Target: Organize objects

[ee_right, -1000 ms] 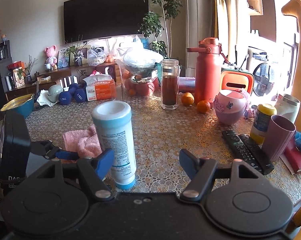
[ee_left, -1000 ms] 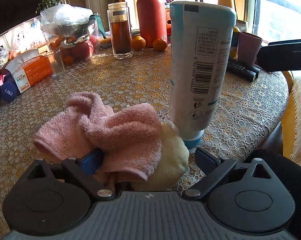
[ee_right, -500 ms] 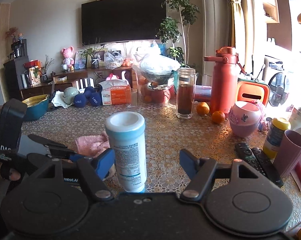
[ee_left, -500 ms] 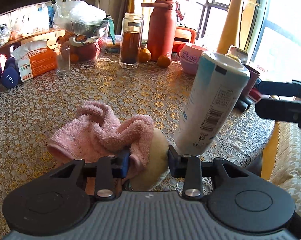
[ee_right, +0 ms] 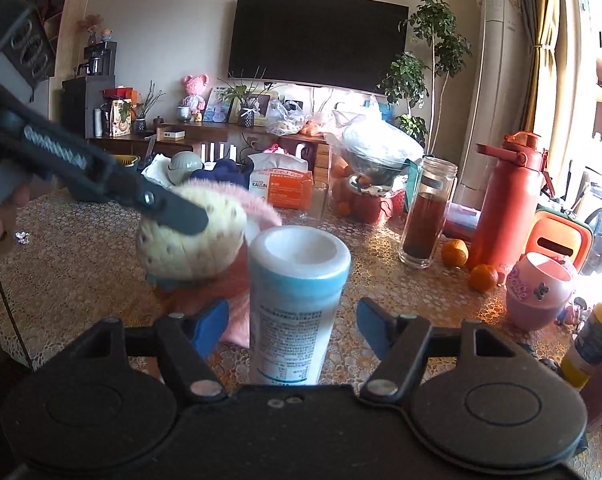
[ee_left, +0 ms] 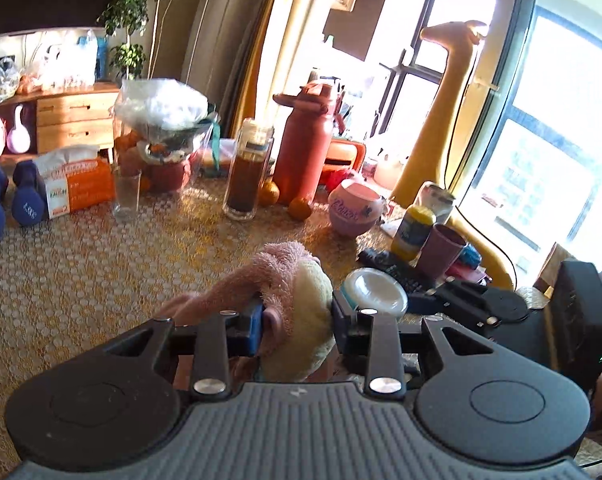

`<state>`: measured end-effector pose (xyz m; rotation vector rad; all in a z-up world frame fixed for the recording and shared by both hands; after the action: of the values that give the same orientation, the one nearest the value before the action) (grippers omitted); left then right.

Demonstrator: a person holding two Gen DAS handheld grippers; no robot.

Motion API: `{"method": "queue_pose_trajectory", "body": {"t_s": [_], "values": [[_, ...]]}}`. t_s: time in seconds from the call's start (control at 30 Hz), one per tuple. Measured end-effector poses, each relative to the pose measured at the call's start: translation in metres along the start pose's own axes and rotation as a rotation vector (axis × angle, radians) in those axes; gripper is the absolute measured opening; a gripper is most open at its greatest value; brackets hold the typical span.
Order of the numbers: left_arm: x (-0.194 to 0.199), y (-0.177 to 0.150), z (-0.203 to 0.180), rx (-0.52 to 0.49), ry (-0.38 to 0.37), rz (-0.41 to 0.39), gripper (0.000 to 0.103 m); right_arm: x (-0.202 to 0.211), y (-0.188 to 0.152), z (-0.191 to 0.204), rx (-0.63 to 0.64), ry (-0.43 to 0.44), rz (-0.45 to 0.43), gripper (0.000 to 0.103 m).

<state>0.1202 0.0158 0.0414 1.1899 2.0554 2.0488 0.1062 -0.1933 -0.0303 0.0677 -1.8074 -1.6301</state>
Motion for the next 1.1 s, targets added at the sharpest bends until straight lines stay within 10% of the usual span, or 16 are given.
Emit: {"method": "queue_pose_trajectory", "body": {"t_s": [0.5, 0.6, 1.1], "values": [[-0.037, 0.033, -0.073, -0.286, -0.049, 0.07, 0.033, -0.003, 0.008, 0.007, 0.094, 0.009, -0.007, 0.063], [-0.038, 0.034, -0.068, -0.262, -0.051, 0.069, 0.032, -0.004, 0.011, 0.002, 0.072, -0.012, -0.009, 0.05], [-0.029, 0.04, -0.015, 0.0, 0.035, -0.017, 0.032, -0.005, 0.013, -0.01, -0.027, 0.0, 0.006, 0.049]]}}
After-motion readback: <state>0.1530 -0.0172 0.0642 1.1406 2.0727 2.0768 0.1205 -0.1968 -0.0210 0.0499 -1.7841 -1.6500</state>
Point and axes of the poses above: each gripper's, at about its wrist camera, not at the fingertips, and x roughly against the way its jaws point, z to its left, y to its top, the point moved 2 cm from there along -x, roughly the way its jaws point, and after that the axes turned 8 degrees about -x, right-handed, at the moved point
